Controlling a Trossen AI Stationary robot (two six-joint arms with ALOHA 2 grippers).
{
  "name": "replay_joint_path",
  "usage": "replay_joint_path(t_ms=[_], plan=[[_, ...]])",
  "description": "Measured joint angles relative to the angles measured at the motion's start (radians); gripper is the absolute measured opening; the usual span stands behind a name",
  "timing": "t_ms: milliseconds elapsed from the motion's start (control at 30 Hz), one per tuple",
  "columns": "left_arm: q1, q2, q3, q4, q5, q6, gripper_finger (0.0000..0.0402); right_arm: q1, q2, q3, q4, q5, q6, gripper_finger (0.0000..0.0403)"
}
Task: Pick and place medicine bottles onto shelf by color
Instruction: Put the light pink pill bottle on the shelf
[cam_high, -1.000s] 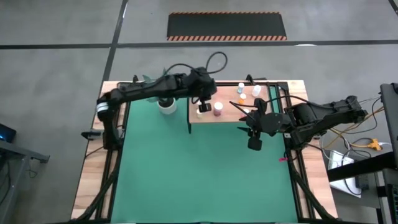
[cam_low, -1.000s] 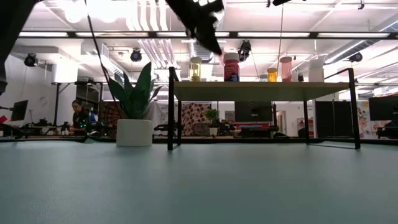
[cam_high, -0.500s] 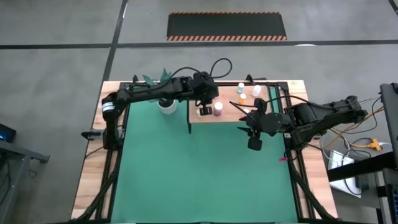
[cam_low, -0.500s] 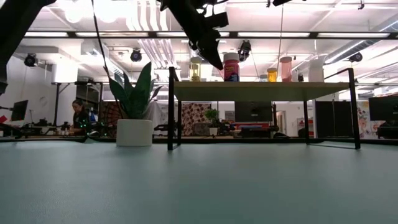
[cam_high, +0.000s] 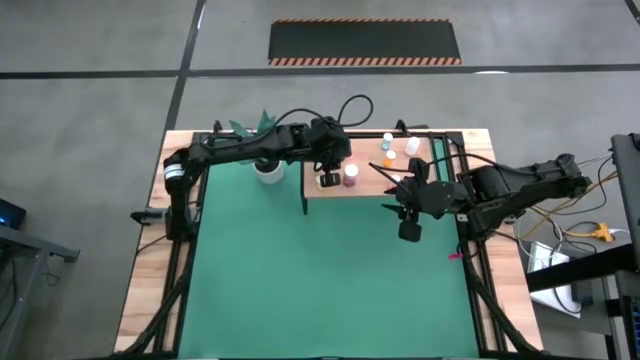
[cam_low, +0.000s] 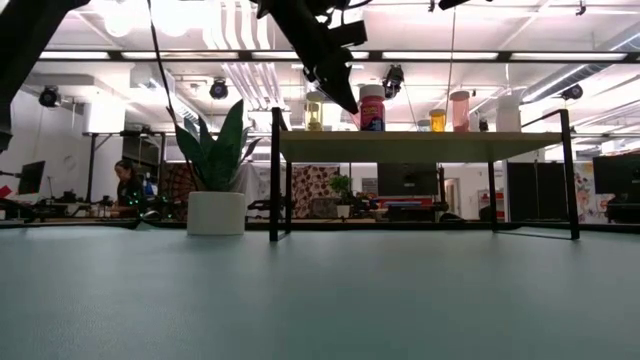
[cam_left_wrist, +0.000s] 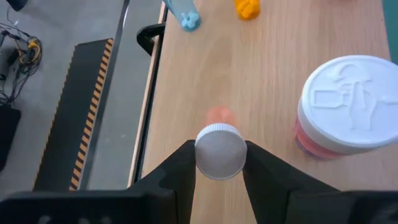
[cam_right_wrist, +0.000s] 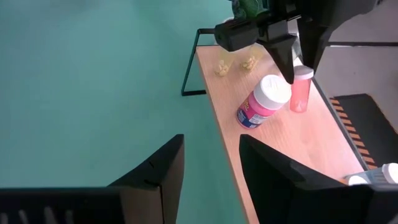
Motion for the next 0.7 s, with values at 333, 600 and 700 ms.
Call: replay_joint_path(t_ms=[333,600,700], plan=[[0.000,0.002,0.000,0.000,0.003,-0.002,0.0138,0.000,0.000,0.000,0.000,0.000,0.000,0.0143],[0.000,-0.001,0.000,0.008,0.003,0.001,0.0139,0.000,0.000,0.000,0.000,0.000,0.000,0.0148],[-0.001,-0.013,0.002,0.010,0.004,0.002,0.0139,0.000,0.000,0.000,0.000,0.000,0.001,0.0145]])
